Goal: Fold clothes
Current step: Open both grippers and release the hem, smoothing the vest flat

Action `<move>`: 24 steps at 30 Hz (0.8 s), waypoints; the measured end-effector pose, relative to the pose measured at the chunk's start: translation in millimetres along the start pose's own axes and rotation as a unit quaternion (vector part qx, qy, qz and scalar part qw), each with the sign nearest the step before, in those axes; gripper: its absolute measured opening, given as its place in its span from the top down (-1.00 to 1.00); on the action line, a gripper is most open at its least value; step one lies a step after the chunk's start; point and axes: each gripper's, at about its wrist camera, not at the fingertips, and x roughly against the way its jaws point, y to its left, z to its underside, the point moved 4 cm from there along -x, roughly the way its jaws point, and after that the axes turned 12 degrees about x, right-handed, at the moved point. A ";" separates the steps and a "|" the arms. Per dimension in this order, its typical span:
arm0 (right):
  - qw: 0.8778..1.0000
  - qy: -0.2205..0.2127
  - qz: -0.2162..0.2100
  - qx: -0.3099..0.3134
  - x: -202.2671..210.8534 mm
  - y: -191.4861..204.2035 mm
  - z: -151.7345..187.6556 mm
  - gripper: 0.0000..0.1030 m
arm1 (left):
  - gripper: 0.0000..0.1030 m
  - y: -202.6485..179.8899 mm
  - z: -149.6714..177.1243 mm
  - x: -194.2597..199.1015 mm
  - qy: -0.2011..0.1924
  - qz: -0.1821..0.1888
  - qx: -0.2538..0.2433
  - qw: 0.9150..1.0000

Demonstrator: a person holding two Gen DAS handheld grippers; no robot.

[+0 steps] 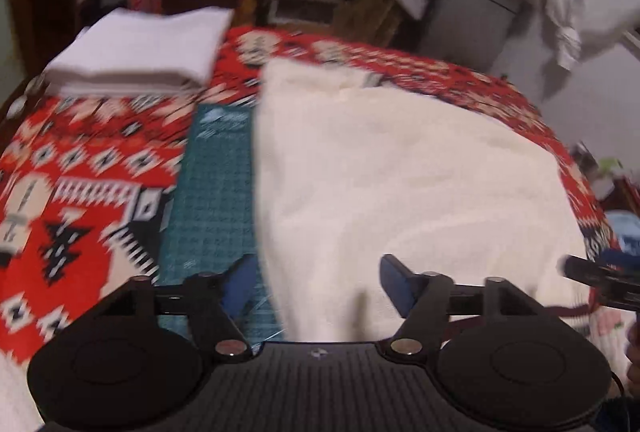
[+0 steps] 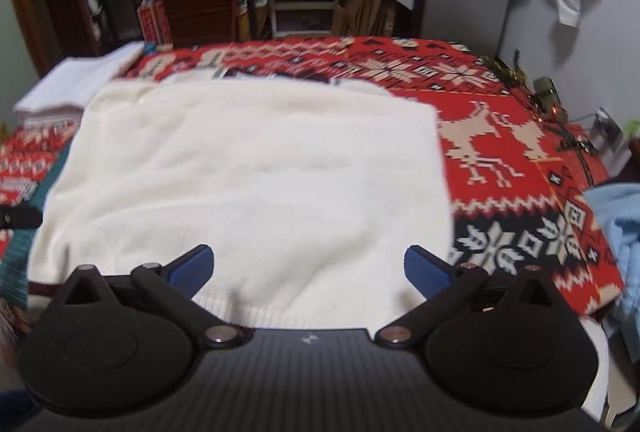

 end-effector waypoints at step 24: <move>0.999 0.018 0.033 -0.015 -48.9 21.8 34.4 -0.99 | -1.00 -37.0 36.9 -64.7 0.022 -0.013 -0.125 0.992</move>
